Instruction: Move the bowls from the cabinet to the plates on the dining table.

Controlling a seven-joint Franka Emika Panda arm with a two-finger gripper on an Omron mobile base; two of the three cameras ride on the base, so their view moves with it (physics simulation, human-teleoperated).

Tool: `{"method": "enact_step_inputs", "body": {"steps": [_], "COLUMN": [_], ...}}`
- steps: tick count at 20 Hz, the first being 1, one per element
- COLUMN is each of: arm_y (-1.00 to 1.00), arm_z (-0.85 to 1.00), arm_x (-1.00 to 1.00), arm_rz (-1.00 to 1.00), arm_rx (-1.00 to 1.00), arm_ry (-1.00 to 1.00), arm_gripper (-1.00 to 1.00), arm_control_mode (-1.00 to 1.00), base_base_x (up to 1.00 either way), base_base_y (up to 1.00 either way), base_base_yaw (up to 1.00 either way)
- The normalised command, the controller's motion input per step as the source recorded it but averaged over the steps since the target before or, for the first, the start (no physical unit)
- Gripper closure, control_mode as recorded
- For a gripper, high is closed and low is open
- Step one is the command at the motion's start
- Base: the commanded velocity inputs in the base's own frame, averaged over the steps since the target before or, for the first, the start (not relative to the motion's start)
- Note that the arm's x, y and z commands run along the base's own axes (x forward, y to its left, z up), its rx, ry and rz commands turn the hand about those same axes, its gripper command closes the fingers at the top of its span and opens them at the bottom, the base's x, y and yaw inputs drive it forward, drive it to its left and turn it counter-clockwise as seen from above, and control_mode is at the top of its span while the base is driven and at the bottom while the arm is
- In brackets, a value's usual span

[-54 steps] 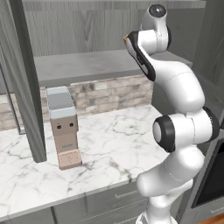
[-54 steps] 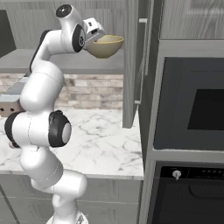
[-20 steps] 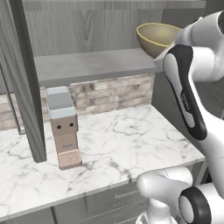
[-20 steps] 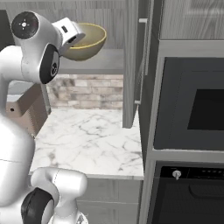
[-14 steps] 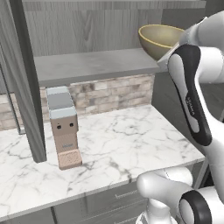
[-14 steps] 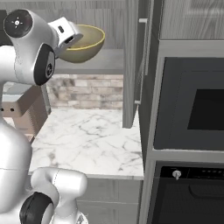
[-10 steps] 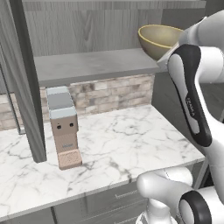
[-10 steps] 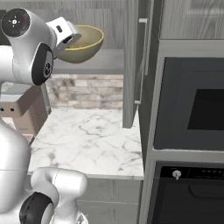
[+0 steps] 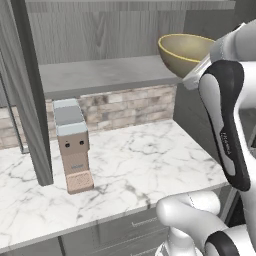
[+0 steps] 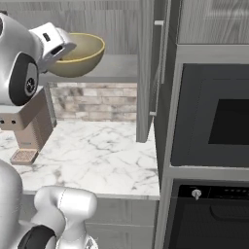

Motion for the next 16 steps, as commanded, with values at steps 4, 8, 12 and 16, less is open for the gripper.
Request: {"method": "enact_step_inputs", "body": {"steps": [4, 8, 12, 16], "arm_y": [0.03, 0.0, 0.0, 0.01], "arm_z": [-0.02, -0.28, -0.51, -0.6], "arm_x": [-0.71, -0.57, -0.39, -0.2], "arm_rz": [0.0, 0.0, 0.0, 0.01], "arm_rx": [0.0, 0.0, 0.0, 0.0], "arm_ry": [0.0, 0.02, 0.09, 0.13], "arm_gripper": [1.0, 1.0, 1.0, 1.0], "arm_control_mode": [-1.0, -1.0, -1.0, -1.0], "base_base_x": [0.0, 0.0, 0.0, 0.0], "base_base_y": [0.0, 0.0, 0.0, 0.0], "base_base_yaw": [0.0, 0.0, 0.0, 0.0]}}
